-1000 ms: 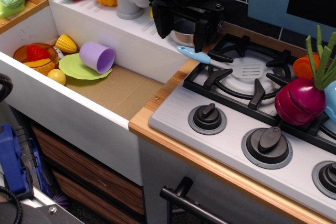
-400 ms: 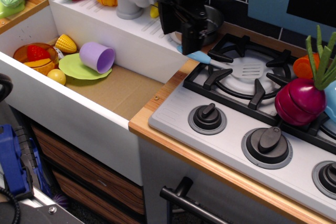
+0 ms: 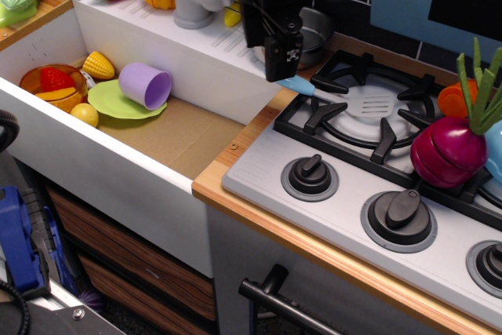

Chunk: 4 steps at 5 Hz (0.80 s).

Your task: Put spatula in pan

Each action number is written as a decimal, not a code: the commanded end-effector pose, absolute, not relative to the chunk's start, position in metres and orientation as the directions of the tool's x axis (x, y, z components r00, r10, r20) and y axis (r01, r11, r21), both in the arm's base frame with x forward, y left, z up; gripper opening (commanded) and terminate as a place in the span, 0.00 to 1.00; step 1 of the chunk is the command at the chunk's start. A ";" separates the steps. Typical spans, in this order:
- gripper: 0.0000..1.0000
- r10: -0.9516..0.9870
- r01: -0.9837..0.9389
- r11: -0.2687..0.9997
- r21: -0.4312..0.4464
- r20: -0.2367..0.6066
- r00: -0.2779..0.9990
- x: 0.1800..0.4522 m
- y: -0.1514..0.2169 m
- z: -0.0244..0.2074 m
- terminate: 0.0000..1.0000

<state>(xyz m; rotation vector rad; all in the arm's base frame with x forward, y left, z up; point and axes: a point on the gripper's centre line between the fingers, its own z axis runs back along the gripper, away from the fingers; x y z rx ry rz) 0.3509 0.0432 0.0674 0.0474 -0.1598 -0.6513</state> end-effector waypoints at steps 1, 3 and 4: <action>1.00 -0.642 0.628 0.767 0.132 0.185 0.744 0.359 0.044 0.074 0.00; 1.00 -0.653 0.644 0.755 0.126 0.231 0.721 0.359 0.040 0.057 0.00; 1.00 -0.651 0.644 0.756 0.119 0.247 0.718 0.361 0.037 0.050 0.00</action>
